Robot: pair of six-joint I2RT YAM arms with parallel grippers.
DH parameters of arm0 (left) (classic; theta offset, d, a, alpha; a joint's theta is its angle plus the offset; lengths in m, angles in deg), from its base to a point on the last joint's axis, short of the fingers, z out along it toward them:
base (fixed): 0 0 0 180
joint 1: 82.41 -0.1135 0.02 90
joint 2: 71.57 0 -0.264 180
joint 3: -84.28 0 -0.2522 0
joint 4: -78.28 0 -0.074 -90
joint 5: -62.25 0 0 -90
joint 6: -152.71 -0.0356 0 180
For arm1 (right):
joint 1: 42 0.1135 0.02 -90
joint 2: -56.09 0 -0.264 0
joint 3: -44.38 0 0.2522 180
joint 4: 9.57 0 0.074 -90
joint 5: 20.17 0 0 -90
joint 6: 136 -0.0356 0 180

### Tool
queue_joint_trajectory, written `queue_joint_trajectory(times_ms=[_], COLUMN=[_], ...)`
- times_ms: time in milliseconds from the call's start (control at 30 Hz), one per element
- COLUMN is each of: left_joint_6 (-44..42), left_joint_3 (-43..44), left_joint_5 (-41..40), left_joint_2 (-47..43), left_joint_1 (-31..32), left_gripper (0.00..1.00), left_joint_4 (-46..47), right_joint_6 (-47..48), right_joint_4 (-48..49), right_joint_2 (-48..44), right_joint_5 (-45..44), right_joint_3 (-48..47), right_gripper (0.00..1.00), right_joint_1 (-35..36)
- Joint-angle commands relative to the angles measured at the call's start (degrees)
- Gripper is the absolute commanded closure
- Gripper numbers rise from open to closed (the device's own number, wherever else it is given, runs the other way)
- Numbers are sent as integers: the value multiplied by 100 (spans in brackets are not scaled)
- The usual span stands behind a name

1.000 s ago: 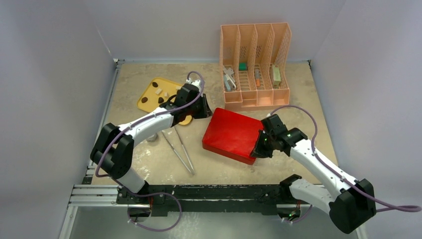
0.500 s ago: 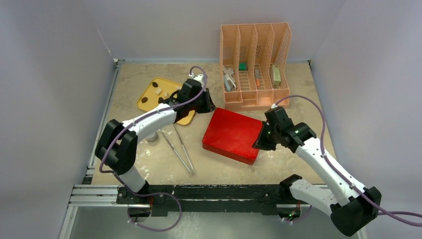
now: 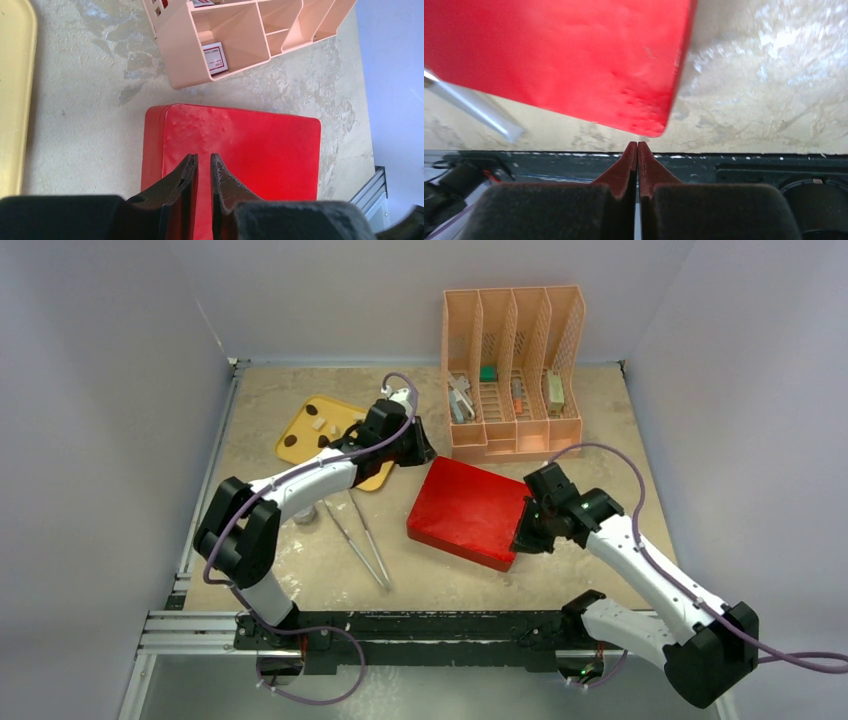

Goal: Pack the chocolate

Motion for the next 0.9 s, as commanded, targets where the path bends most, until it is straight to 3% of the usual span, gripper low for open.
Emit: queue_joint_trajectory(times_ms=[0, 200, 300, 433, 567, 733, 867], left_joint_6=[98, -15, -107, -60, -171, -193, -422], left_joint_3=[301, 450, 472, 173, 438, 409, 362], left_joint_5=[64, -232, -442, -593, -600, -472, -526], left_joint_2=[260, 835, 1313, 901, 414, -305, -834], left_joint_1=[-22, -22, -22, -30, -33, -31, -31], left_gripper=[87, 90, 93, 93, 91, 80, 62], left_joint_4=[565, 491, -61, 9, -423, -515, -800], right_joint_6=[194, 190, 149, 217, 253, 262, 370], right_joint_4=[-188, 364, 456, 446, 632, 796, 859], right_joint_2=[-145, -378, -444, -446, -576, -665, -663], right_joint_5=[-317, -211, -211, -234, -281, -485, -621], right_joint_3=[-873, -758, -728, -810, -901, -1101, -1302], right_gripper=[100, 100, 100, 100, 100, 78, 56], right_joint_1=[28, 26, 27, 26, 26, 26, 31])
